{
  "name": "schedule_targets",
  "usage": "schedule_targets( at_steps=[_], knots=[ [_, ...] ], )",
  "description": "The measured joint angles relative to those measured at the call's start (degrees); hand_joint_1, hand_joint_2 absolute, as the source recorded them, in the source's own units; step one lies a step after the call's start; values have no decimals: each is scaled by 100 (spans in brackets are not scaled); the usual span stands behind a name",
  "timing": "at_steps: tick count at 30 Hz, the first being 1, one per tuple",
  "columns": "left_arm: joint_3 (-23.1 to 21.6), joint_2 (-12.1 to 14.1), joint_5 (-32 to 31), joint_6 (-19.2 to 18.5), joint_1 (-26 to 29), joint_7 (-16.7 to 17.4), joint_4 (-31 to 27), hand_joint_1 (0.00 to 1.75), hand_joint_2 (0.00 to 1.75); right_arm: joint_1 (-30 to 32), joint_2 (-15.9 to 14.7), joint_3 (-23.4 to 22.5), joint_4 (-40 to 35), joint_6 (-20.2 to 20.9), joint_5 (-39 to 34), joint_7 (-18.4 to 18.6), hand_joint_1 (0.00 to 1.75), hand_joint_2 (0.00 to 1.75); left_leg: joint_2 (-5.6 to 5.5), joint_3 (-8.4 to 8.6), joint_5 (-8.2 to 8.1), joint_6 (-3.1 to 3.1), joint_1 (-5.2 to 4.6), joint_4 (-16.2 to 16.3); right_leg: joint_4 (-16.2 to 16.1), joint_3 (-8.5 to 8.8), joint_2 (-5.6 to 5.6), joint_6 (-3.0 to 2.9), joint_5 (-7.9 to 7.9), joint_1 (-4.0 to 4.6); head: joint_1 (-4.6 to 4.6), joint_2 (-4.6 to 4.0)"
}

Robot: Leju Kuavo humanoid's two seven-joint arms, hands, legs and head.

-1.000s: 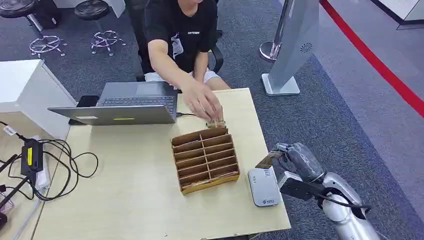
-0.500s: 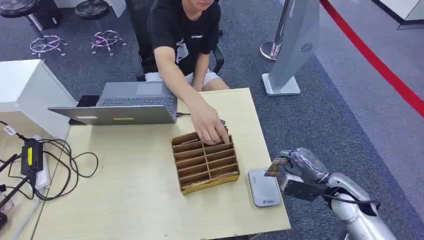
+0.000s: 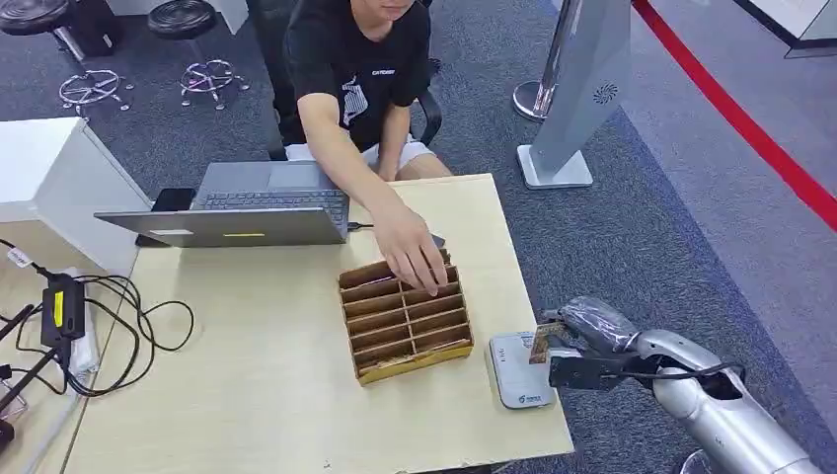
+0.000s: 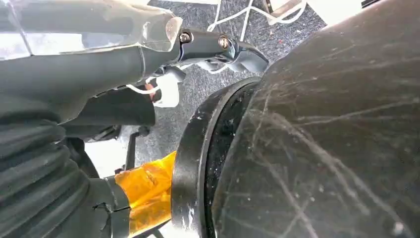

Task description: Pass the card to the sensor for recognition and then transmit it.

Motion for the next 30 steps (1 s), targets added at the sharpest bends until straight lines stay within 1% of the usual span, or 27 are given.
schedule_targets(
  at_steps=[4, 9, 11, 15, 18, 20, 23, 24, 26, 27, 28, 30],
  knots=[
    [7, 2, -28, -4, -2, -11, 0, 0, 175, -233, -61, 385, 168, 33, -26, 2, 175, 175, 0, 3, 0, 0, 0, 0, 0, 1, 0, 0, 0, 0, 0, 0],
    [7, 0, -50, -9, -3, -44, 0, 0, 175, -427, -63, 671, 352, -17, -41, 2, 175, 175, 1, 4, 1, 0, 0, 0, 1, 2, 1, 0, 0, 0, -2, 0],
    [9, 2, -50, -9, -3, -46, 0, 0, 175, -445, -65, 721, 376, -124, -44, 20, 175, 175, -1, 4, 1, 0, 0, 0, 0, 2, -1, 0, 0, 0, 0, 0],
    [20, 0, -37, -7, -2, -39, 0, 0, 175, -401, -63, 730, 323, -639, 2, 96, 175, 175, 0, 3, 0, 0, 0, 0, 0, 2, 1, 0, 0, 0, 0, 0],
    [28, 0, 13, -2, 8, 4, 0, 0, 175, -193, -13, 548, 36, -1172, 337, 278, 175, 175, -6, -1, 0, 0, 0, 0, 1, 2, -6, 0, 0, 0, 0, 0],
    [37, -2, 41, -2, 12, 30, 0, 0, 175, -70, 137, 267, -277, -1573, 757, 509, 175, 175, -2, -1, 0, 0, 0, 0, 1, 2, -2, 0, 0, 0, -2, 0],
    [50, -15, 48, -2, 15, 66, 0, 0, 175, 68, 352, -106, -727, -1885, 1188, 625, 175, 175, -4, -1, 0, 0, 2, 0, 2, 2, -3, 0, 0, 1, 2, 0],
    [59, -24, 48, 0, 17, 72, 0, 0, 175, 104, 442, -235, -888, -1976, 1294, 612, 175, 175, -3, 0, 0, 0, 2, -1, 4, 2, -2, 0, 0, 1, 0, 0],
    [72, -35, 35, -2, 17, 94, 0, 0, 175, 141, 733, -584, -1301, -2059, 1471, 544, 175, 175, 0, 4, 1, 0, 3, -1, 5, 2, 1, 0, 0, 1, -2, 0],
    [79, -39, 28, -2, 17, 96, 0, 0, 175, 153, 796, -652, -1391, -2066, 1493, 520, 175, 175, -2, 3, 1, 0, 3, -1, 6, 3, 0, 0, 0, 1, -2, 0],
    [87, -48, 4, -7, 16, 96, 0, 0, 175, 159, 921, -772, -1546, -2114, 1482, 415, 175, 175, -4, 2, 2, 0, 3, -1, 7, 2, -3, 0, 0, 1, 0, 0],
    [98, -50, -59, -28, 10, 90, 0, 0, 175, 150, 1363, -1046, -1913, -2265, 1331, 166, 175, 175, 1, 0, 2, -2, 6, -2, 10, 6, 4, -1, 0, 2, 0, 0]
  ],
)
